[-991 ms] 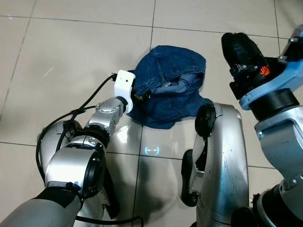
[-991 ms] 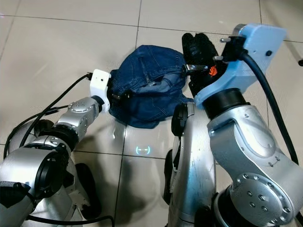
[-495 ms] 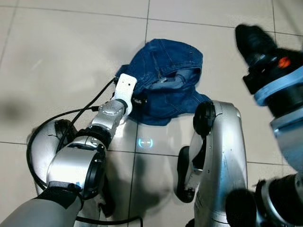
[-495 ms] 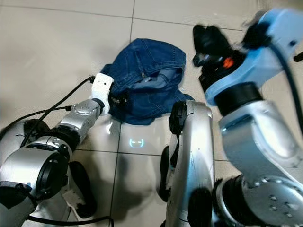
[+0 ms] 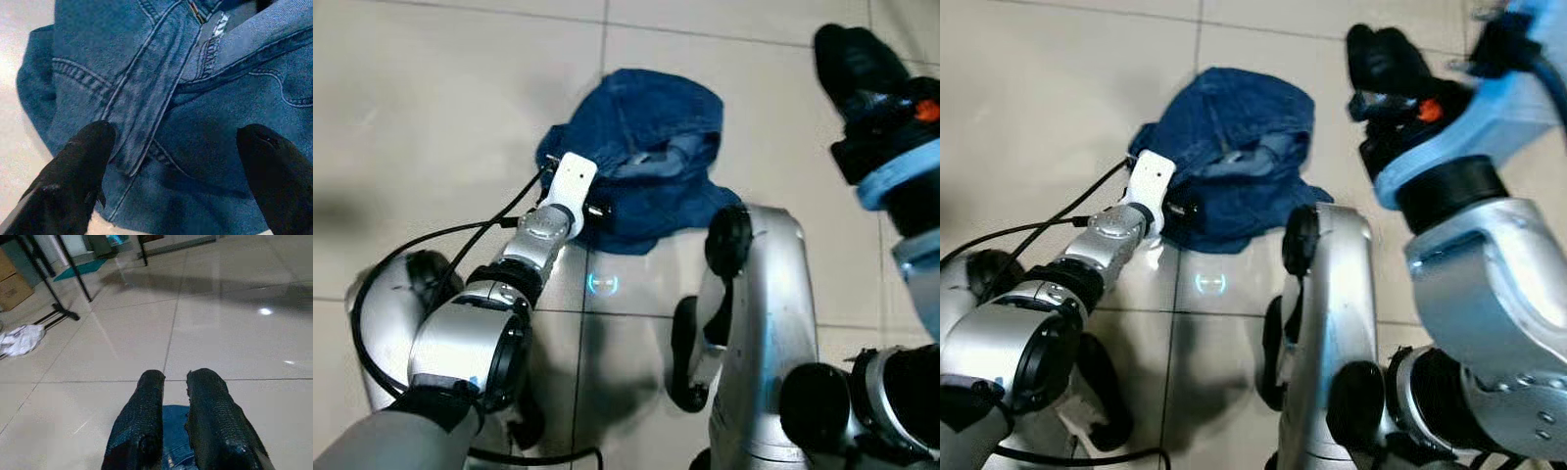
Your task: Hang hanger
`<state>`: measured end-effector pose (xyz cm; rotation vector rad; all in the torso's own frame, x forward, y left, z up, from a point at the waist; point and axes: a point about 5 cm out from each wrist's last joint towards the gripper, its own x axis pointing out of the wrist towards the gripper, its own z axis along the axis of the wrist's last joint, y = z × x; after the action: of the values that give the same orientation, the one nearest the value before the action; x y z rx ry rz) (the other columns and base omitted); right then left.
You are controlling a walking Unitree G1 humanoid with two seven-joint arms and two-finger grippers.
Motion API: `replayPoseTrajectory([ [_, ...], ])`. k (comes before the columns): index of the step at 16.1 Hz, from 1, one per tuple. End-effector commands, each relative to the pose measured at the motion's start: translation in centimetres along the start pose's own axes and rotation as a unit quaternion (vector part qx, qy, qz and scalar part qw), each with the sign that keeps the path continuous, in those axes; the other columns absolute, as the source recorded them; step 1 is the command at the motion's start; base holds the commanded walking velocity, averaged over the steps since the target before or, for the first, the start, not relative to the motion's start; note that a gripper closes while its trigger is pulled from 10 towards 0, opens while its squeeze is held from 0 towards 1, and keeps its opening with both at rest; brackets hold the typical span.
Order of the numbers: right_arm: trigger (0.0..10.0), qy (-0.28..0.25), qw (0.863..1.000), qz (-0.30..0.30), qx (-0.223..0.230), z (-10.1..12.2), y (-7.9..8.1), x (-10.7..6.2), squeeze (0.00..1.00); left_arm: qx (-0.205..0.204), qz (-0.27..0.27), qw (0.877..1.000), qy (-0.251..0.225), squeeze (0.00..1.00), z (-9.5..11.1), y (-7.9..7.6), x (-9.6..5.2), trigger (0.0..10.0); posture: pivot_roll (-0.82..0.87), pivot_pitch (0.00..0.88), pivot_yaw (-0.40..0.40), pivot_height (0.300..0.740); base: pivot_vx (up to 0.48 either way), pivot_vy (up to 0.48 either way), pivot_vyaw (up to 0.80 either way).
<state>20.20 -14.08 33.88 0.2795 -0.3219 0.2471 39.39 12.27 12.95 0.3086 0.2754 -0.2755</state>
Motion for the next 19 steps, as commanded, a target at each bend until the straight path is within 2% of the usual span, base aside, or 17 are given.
replayPoseTrajectory([
  [1,10.0,-0.014,1.0,0.012,-0.01,0.3,0.5,-0.5,0.0,0.002,-0.01,0.999,0.034,0.0,-1.6,-0.9,-0.1,10.0,-0.75,0.754,-0.12,0.3,0.0,0.0,0.0],
  [3,10.0,-0.02,1.0,0.008,-0.014,1.1,0.6,-0.2,0.0,0.01,-0.009,0.999,0.042,0.0,-2.0,-1.1,-0.1,10.0,-0.77,0.771,-0.131,0.3,0.0,0.0,0.0],
  [4,10.0,-0.029,0.999,0.024,-0.015,1.8,0.2,-1.0,0.0,0.015,-0.008,0.999,0.05,0.0,-2.4,-1.2,-0.2,10.0,-0.77,0.776,-0.135,0.3,0.0,0.0,0.0],
  [6,10.0,0.012,1.0,0.026,0.011,2.3,-0.3,-1.9,0.0,0.024,-0.001,0.998,0.064,0.0,-3.0,-1.0,-0.3,10.0,-0.78,0.786,-0.143,0.3,0.0,0.0,0.0],
  [8,10.0,0.016,1.0,0.02,0.012,2.6,-0.6,-2.1,0.0,0.028,0.011,0.997,0.076,0.0,-3.5,-0.8,-0.4,10.0,-0.79,0.791,-0.148,0.3,0.0,0.0,0.0],
  [9,10.0,0.018,1.0,0.014,0.007,2.7,-0.9,-2.2,0.0,0.025,0.017,0.996,0.079,0.0,-3.7,-0.7,-0.5,6.5,-0.78,0.796,-0.148,0.3,0.0,0.0,0.0],
  [10,10.0,0.024,1.0,0.013,0.007,3.0,-1.0,-2.3,0.0,0.022,0.017,0.997,0.077,0.0,-3.8,-0.7,-0.5,0.0,-0.78,0.794,-0.144,0.3,0.0,0.0,0.0],
  [12,10.0,0.045,0.999,0.002,0.013,3.7,-0.8,-2.5,0.0,0.021,0.016,0.997,0.073,0.0,-3.8,-0.7,-0.5,0.0,-0.78,0.79,-0.141,0.3,0.0,0.0,0.0],
  [15,10.0,0.049,0.999,-0.013,0.011,4.1,-0.7,-2.5,0.0,0.022,0.01,0.997,0.072,0.0,-3.8,-0.7,-0.6,0.0,-0.8,0.786,-0.149,0.3,0.0,0.0,0.0],
  [19,10.0,0.048,0.999,-0.024,0.002,4.7,-0.9,-2.2,0.0,0.026,-0.001,0.996,0.086,0.0,-5.2,-1.2,-0.9,0.0,-0.8,0.787,-0.156,0.3,0.0,0.0,0.0],
])
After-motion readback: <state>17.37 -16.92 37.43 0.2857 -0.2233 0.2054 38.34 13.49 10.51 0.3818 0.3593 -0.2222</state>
